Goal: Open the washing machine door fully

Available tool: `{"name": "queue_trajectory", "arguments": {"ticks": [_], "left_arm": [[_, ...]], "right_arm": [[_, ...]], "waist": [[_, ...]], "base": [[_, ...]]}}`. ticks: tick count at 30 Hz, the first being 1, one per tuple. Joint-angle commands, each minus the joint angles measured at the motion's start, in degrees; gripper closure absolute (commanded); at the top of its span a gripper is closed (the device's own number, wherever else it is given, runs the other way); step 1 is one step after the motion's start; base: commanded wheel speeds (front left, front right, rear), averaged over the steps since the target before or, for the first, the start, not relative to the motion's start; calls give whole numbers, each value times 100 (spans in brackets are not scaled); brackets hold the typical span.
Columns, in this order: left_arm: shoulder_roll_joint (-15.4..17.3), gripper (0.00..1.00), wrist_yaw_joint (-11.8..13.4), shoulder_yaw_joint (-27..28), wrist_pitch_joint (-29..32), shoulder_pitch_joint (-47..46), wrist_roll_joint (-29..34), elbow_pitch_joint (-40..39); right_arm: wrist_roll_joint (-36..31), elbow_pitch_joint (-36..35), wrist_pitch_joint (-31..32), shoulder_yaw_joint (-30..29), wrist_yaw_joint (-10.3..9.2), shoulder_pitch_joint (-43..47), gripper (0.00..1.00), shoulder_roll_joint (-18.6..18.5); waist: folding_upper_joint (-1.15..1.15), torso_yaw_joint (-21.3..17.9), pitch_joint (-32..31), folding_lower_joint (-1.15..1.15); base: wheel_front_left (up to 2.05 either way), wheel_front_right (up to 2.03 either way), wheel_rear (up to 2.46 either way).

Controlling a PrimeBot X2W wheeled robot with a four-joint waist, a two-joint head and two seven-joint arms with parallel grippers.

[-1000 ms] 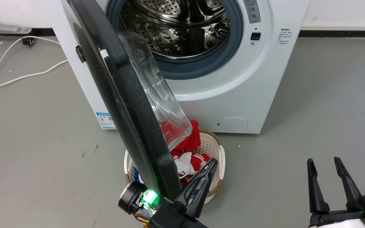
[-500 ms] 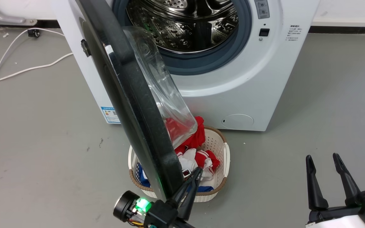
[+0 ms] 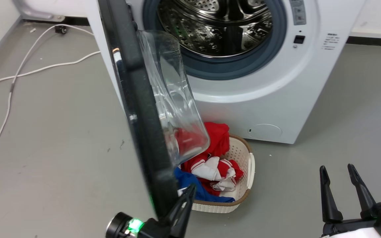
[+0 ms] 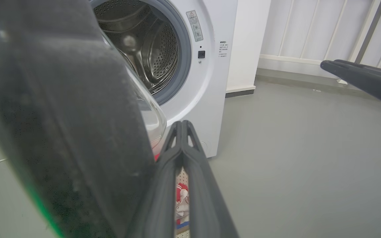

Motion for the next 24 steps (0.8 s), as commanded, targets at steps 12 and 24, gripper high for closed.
{"name": "queue_trajectory", "arguments": {"ticks": [12,24], "left_arm": [[312,100,406,630,20,335,-160,-186],[708,100,669,1552,19,321,-415,-283]], "right_arm": [[-32,-12,-13,-35,-1,92,0,14],[-93,-61,-13,7,-1,-43,0,14]], "waist": [[0,479,78,0],[0,688,259,0]], "base": [[0,0,0],[0,0,0]]}}
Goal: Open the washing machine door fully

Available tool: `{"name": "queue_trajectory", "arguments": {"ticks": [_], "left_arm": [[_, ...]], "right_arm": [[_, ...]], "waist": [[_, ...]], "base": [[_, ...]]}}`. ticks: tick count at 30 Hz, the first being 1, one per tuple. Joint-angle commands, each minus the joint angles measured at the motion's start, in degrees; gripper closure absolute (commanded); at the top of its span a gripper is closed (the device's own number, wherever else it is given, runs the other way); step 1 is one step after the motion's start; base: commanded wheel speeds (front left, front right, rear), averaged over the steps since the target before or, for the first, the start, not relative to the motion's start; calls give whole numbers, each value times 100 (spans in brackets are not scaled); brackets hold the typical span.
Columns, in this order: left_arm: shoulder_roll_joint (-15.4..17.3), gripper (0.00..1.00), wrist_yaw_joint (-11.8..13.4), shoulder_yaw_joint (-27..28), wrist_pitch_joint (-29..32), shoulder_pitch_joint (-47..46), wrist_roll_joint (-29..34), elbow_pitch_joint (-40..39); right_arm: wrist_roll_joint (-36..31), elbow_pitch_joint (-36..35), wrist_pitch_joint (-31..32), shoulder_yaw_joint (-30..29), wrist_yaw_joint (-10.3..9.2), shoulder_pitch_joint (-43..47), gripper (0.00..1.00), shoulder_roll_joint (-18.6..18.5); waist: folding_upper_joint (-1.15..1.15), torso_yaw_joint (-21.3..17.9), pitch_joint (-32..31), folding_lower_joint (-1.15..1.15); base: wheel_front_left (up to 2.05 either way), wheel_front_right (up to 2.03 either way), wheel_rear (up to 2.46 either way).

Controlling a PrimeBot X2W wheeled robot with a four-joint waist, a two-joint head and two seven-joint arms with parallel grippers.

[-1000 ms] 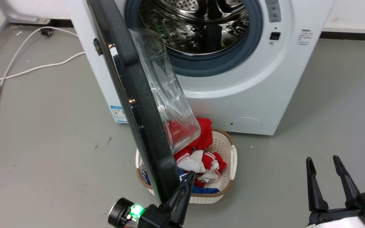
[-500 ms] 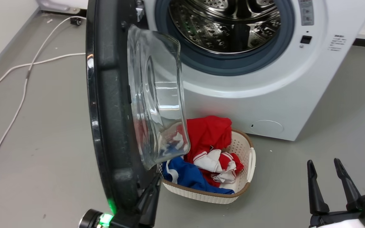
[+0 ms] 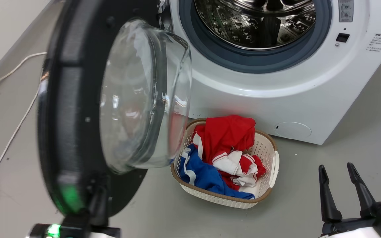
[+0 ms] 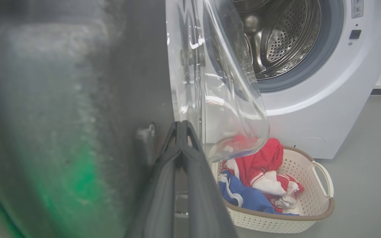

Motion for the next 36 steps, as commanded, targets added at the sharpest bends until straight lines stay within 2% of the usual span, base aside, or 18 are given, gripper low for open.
{"name": "queue_trajectory", "arguments": {"ticks": [1,20,27,36], "left_arm": [[79,100,65,131,14,-91,-26,2],[470,100,456,1800,14,-505,-450,249],[603,100,406,2294,15,-747,-631,505],[855,100,105,2797,15,-1351,-908,1142]], "right_arm": [[1,-15,-15,19,-1,-60,0,11],[-180,-91,-15,-9,-1,-303,0,12],[-266,-122,-15,-18,-1,-417,0,11],[-349,-172,-15,-18,-1,-552,0,11]], "waist": [[0,-11,24,0],[0,-297,477,0],[0,-344,676,0],[0,-371,914,0]], "base": [[0,0,0],[0,0,0],[0,0,0],[0,0,0]]}}
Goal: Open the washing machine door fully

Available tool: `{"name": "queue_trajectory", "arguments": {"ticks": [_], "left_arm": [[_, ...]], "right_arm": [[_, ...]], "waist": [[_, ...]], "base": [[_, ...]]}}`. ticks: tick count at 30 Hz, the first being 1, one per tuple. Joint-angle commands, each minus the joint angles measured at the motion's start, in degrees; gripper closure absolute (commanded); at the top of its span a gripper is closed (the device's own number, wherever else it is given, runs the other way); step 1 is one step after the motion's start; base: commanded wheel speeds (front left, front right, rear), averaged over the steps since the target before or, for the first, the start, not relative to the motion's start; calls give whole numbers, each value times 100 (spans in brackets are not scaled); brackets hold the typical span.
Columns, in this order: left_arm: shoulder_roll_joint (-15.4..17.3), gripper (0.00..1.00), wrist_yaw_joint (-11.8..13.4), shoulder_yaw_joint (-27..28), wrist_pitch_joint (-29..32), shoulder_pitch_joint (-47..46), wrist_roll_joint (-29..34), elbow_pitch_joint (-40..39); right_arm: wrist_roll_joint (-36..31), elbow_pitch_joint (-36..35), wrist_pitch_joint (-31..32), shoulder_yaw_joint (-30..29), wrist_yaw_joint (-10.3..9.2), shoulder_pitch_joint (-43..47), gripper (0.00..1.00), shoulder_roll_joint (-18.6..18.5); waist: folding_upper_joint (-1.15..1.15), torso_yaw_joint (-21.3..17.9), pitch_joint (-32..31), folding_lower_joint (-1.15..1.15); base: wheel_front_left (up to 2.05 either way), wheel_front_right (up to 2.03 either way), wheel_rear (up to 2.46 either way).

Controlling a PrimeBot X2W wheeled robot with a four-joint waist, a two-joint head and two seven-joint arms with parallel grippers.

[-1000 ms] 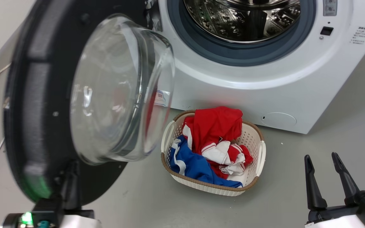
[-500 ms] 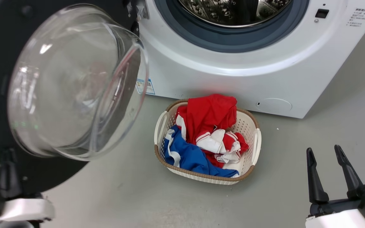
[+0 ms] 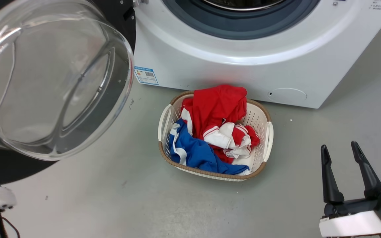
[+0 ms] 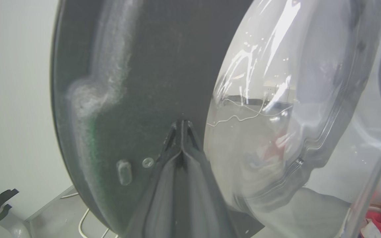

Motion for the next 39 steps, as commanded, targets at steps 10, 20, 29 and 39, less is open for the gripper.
{"name": "queue_trajectory", "arguments": {"ticks": [10,20,29,39], "left_arm": [[293,100,-346,466,15,-801,-171,972],[684,100,-721,874,15,-1498,-154,2035],[771,100,-996,1057,15,-1876,86,2592],[556,100,-1246,1358,14,-1447,418,2423]], "right_arm": [[-120,-31,-15,6,-1,-222,0,10],[-220,-37,-15,12,-1,-311,0,10],[-194,0,-15,21,-1,-373,0,10],[8,75,-15,42,-1,-267,0,10]], "waist": [[0,-108,246,0],[0,-165,449,0],[0,-214,471,0],[0,-365,42,0]], "base": [[0,0,0],[0,0,0],[0,0,0],[0,0,0]]}}
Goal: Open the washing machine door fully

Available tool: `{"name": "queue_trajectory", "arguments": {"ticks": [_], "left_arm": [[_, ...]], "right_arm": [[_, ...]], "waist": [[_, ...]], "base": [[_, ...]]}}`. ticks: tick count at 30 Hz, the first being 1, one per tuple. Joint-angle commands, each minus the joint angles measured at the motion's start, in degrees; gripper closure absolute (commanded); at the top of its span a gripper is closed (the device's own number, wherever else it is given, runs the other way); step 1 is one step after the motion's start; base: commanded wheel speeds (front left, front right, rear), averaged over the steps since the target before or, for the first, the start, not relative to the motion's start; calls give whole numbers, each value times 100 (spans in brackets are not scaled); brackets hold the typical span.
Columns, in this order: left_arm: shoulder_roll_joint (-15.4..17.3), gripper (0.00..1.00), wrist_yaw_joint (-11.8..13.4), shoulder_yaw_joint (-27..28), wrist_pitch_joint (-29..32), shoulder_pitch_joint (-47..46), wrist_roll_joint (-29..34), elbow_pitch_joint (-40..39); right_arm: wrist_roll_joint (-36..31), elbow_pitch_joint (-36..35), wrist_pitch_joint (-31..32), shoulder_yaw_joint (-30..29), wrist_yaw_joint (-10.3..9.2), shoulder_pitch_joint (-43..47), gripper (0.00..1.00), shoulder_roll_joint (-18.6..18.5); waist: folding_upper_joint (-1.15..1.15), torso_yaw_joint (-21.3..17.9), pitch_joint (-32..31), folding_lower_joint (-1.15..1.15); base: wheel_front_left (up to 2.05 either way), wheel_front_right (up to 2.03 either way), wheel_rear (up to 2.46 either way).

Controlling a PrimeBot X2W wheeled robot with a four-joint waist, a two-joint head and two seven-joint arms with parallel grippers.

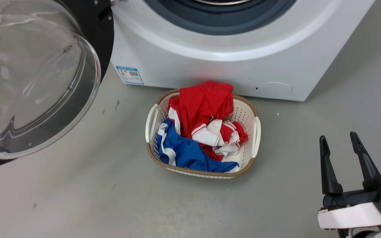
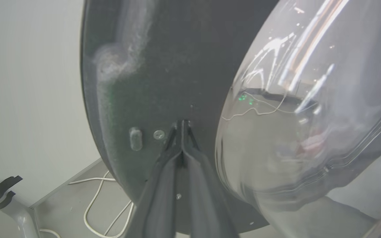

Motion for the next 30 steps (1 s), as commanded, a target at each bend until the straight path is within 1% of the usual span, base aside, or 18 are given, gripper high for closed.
{"name": "queue_trajectory", "arguments": {"ticks": [1,4,5,6,7,8,14,20,24,30], "left_arm": [[-46,100,-38,36,13,88,22,-65],[-159,100,-108,123,13,251,169,-395],[-211,92,-127,140,13,288,213,-526],[-274,64,-138,156,13,322,239,-663],[-318,6,-163,175,13,360,275,-827],[-346,0,-173,182,13,402,326,-987],[-543,0,-231,-4,14,570,639,-1928],[-726,0,-255,-460,13,645,767,-2624],[-861,0,-261,-889,14,694,797,-2962],[-1277,0,-264,-1659,13,951,1006,-3409]], "right_arm": [[32,-4,-15,-11,-1,51,0,10],[78,-7,-15,-33,-1,106,0,11],[93,0,-15,-42,-1,130,0,10],[110,4,-15,-49,-1,152,0,11],[124,10,-15,-53,-1,174,0,11],[130,8,-15,-53,-1,194,0,11],[195,28,-15,-62,-1,330,0,10],[254,9,-15,-43,-1,391,0,10],[296,-39,-15,-56,-1,390,0,10],[328,-123,-14,-64,-1,430,0,10]], "waist": [[0,-39,-126,0],[0,-56,-306,0],[0,-57,-366,0],[0,-57,-419,0],[0,-57,-479,0],[0,-60,-528,0],[0,-65,-806,0],[0,-131,-967,0],[0,-212,-1051,0],[0,-370,-1181,0]], "base": [[0,0,0],[0,0,0],[0,0,0],[0,0,0],[0,0,0],[0,0,0],[0,0,0],[0,0,0],[0,0,0],[0,0,0]]}}
